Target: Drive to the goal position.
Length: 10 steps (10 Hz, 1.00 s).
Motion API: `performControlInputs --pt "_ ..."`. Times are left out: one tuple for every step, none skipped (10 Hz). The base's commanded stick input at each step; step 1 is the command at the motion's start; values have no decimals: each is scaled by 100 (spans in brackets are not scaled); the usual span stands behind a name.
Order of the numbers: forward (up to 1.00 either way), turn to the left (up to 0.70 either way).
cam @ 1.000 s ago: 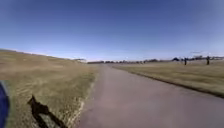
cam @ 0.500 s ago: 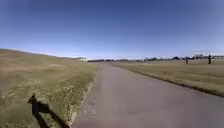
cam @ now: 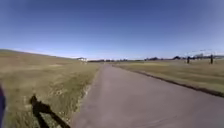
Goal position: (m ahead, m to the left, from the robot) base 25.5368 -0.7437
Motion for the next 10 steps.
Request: performControlInputs --pt "70 0" --pt "70 0" --pt "70 0" --pt "70 0" --pt "70 0" --pt "70 0" --pt "70 0" --pt "70 0" --pt "70 0" --pt "70 0"
